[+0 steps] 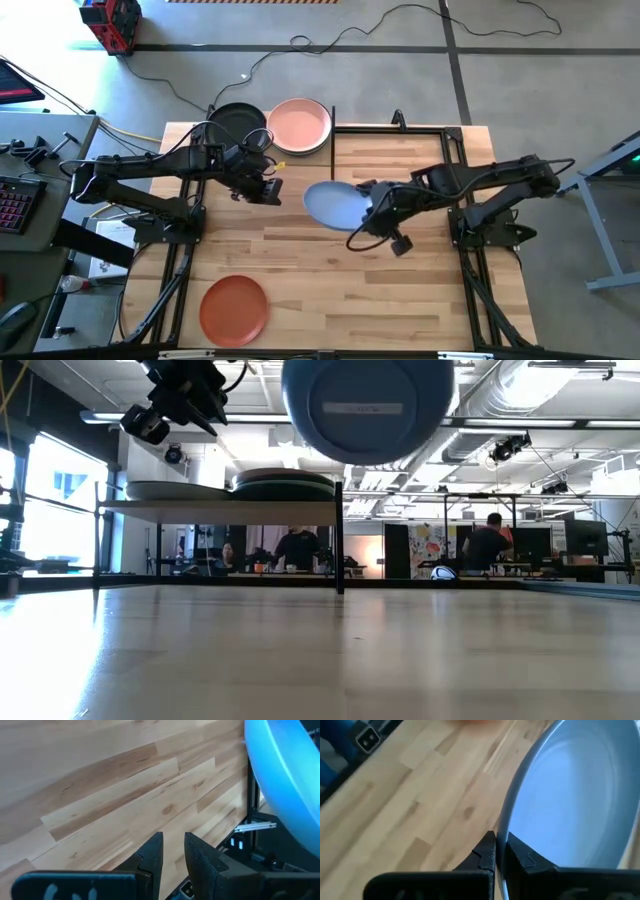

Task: Place and stack plates onto a shelf
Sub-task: Stack the blue plate on top of the dark blue plate on the shelf

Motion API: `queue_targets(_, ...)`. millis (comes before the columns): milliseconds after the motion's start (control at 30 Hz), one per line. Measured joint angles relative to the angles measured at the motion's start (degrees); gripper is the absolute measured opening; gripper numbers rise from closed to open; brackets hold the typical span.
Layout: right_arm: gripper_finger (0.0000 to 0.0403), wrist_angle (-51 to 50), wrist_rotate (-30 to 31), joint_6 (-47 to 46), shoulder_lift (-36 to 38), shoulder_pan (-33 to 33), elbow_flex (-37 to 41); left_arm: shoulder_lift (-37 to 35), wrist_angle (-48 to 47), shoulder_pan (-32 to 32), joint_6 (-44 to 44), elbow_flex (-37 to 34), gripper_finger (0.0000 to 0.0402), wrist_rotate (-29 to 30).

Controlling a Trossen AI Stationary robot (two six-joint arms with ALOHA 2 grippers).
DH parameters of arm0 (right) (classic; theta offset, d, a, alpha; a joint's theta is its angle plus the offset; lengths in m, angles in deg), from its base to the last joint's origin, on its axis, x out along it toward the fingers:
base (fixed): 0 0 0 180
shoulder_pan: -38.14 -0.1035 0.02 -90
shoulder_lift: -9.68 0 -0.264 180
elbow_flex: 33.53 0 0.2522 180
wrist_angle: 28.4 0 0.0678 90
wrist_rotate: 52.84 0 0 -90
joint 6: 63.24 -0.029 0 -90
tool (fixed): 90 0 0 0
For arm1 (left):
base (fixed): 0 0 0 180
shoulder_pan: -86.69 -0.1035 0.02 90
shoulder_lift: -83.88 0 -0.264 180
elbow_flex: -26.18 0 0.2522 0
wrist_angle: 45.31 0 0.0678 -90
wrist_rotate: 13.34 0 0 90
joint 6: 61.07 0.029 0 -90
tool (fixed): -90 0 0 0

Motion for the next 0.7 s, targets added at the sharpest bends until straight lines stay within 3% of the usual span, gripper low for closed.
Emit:
queue_targets(233, 0.0000, -0.34, -2.13, 11.39, -0.70, 0.92, -1.58, 0.00, 1.39, -0.23, -3.88, 0.02, 0.0067, -2.04)
queue_targets(400, 0.0000, -1.57, -3.38, 15.25, -1.50, 1.07, -1.56, 0.00, 1.57, -1.31, -5.05, 0.02, 0.0067, -6.06)
queue_targets(700, 0.0000, -1.73, -5.57, 21.26, -1.88, 1.74, -1.56, 0.00, 5.14, -3.57, -6.86, 0.02, 0.0067, -6.95)
